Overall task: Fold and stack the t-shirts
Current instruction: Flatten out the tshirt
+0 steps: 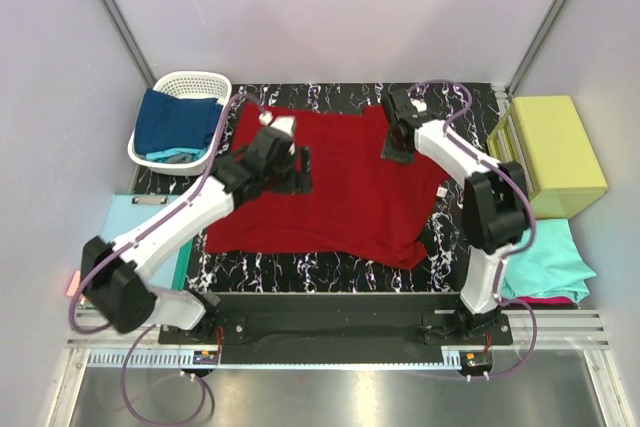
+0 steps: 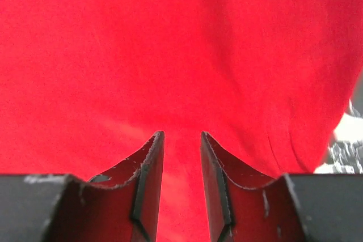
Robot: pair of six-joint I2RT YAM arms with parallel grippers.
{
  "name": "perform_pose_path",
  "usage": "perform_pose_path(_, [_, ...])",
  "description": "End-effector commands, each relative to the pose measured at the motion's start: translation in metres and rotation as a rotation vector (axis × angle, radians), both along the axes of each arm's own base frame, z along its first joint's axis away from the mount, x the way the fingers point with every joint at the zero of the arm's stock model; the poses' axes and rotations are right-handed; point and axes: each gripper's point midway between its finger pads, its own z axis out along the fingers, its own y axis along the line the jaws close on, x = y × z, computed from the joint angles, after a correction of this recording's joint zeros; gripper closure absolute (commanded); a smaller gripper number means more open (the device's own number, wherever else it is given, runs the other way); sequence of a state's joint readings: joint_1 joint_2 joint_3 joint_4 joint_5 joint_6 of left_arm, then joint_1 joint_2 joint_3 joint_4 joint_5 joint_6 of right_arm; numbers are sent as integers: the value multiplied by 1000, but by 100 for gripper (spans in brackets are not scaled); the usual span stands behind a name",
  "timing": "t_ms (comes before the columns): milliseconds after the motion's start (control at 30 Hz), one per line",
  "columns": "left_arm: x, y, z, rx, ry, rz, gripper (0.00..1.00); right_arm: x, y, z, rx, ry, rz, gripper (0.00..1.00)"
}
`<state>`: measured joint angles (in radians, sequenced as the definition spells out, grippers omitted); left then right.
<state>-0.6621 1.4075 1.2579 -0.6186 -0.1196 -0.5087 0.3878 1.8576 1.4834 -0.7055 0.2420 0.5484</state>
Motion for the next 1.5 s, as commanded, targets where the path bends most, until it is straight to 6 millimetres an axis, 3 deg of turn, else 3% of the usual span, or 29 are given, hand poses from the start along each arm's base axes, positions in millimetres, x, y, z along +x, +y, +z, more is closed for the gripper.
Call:
perform_pose_path(0, [-30, 44, 0, 25, -44, 103, 22, 73, 9, 17, 52, -115, -43, 60])
perform_pose_path(33, [-37, 51, -1, 43, -41, 101, 22, 87, 13, 24, 63, -135, -38, 59])
perform_pose_path(67, [-41, 57, -1, 62, -45, 99, 22, 93, 13, 0, 38, -91, -36, 58])
perform_pose_path(133, [-50, 69, 2, 88, -56, 101, 22, 105, 16, -5, 25, -84, -28, 58])
perform_pose_path(167, [-53, 72, 1, 102, -56, 92, 22, 108, 16, -26, 3, -48, -19, 57])
perform_pose_path(267, [-59, 80, 1, 114, -57, 92, 21, 112, 13, -50, -37, -2, -16, 57])
perform_pose_path(567, [-72, 76, -23, 129, 23, 40, 21, 101, 6, -86, -62, 64, -25, 56])
perform_pose_path(767, [-68, 70, -29, 151, 48, 17, 21, 113, 2, -107, -52, 110, -35, 54])
perform_pose_path(800, [-67, 70, -29, 155, 49, 14, 21, 120, -2, -101, -51, 107, -44, 54])
perform_pose_path(833, [-67, 70, -30, 159, 51, 12, 21, 120, -4, -114, -59, 134, -45, 55])
perform_pose_path(1333, [-58, 60, -52, 211, 132, 3, 20, 174, -37, -119, 24, 90, -98, 52])
perform_pose_path(1367, [-57, 60, -53, 212, 133, 7, 21, 175, -34, -117, 34, 84, -76, 52])
perform_pose_path(1467, [-51, 59, -44, 193, 102, 30, 21, 183, -25, -84, 10, 8, -22, 51])
